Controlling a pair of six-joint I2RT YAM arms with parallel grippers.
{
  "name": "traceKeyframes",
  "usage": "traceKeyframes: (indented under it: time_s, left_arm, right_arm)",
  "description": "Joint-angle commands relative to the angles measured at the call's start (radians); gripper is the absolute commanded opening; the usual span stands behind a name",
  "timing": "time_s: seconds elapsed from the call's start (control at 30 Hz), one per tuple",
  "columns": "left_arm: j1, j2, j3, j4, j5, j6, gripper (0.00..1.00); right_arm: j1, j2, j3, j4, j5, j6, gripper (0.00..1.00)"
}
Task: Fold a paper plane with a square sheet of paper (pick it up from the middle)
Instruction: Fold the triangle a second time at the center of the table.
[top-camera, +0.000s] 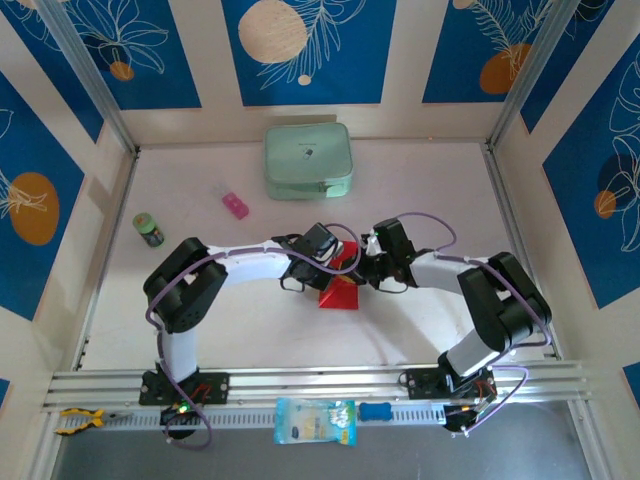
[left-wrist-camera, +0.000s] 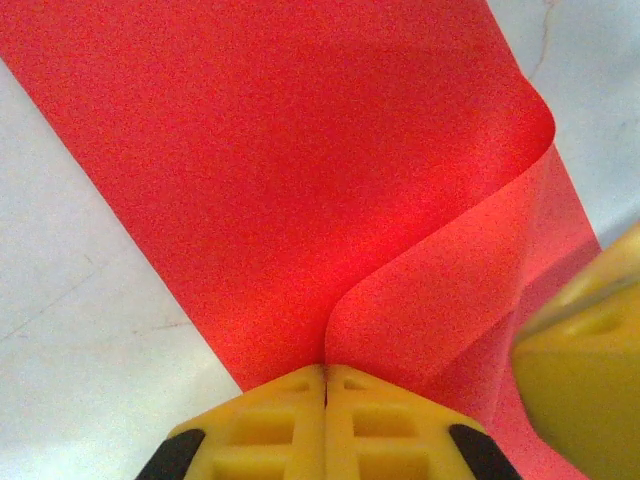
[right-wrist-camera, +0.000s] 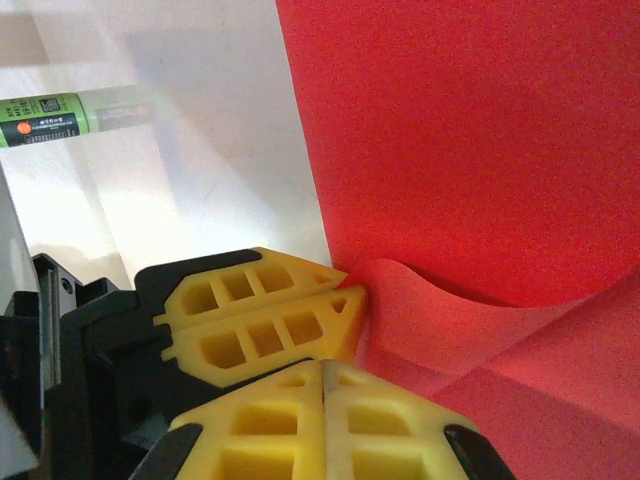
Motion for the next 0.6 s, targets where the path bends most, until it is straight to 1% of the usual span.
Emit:
traceKeyframes:
  time_s: [0.0,0.27,0.57]
  left_arm:
    - [0.011,0.026,-0.013,-0.013,0.027,0.0,0.01]
    - [0.011,0.026,-0.011,-0.014,0.03,0.004,0.01]
    - [0.01,0.033,-0.014,-0.024,0.033,0.011,0.01]
  right_arm:
    - [0.006,0.027,0.029,0.02,-0.038,0.017,0.0]
    - [0.008,0.07,0.025,0.017,-0.031,0.024,0.0]
    - [-0.01,0.094,-0.06,0.018,0.012,0.002,0.0]
